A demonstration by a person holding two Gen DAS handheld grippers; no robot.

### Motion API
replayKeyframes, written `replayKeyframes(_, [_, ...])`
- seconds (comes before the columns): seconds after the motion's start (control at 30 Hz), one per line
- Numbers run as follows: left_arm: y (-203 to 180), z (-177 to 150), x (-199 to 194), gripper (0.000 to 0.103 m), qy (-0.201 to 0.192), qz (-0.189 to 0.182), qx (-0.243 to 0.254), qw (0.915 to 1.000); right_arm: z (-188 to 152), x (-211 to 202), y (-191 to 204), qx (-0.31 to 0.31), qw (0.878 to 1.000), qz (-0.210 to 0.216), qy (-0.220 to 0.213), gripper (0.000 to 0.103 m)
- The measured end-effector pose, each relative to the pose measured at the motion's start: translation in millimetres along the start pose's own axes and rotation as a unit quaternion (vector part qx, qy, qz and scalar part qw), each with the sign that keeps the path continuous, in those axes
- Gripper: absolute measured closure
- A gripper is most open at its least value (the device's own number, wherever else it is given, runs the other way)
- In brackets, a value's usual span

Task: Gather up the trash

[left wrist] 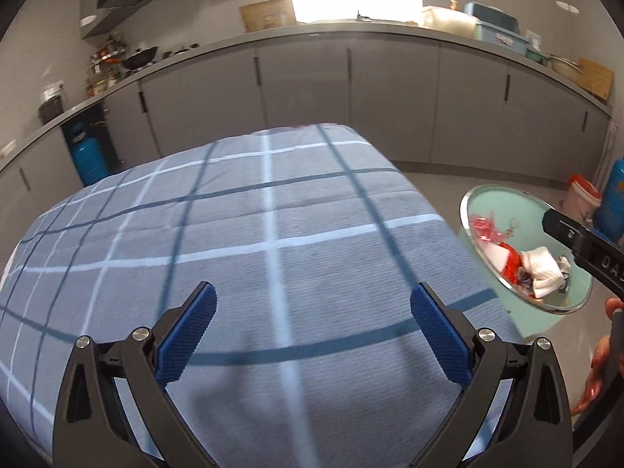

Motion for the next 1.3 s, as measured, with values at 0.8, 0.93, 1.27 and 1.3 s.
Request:
replayKeyframes(0.8, [103.9,-57.7,-135.0,0.005,-0.084,0.079,-0.075,0.9906,-55.2,-142.3,96.3,-0.086,0.993,0.031,-0.075,0.004])
replayKeyframes(0.93, [106.2,-59.4,-145.2,0.005,-0.089,0.077,-0.081,0.9898,-56.4,-156.4,101.9,-0.099,0.991,0.026,-0.091,0.004])
replayKeyframes(1.27, [104.3,-56.0,-160.4,0.005,-0.107,0.08,-0.08,0.9878,-55.7,-174.0,111.8,-0.109,0.987,0.032,-0.111,0.004])
replayKeyframes(1.3, [104.0,-55.9,-160.7,0.005,-0.108,0.079,-0.08,0.9878,-55.9,-174.9,110.8,-0.108,0.987,0.031,-0.112,0.004])
Point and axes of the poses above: each gripper's, at about its wrist camera, not at the fingertips, and x roughly the way its jaws point, y to its left, z to its top, the point moved 1 cm from there along x, roughly the way its jaws point, and after that the axes turned 4 degrees about x, right-handed, at the moved point
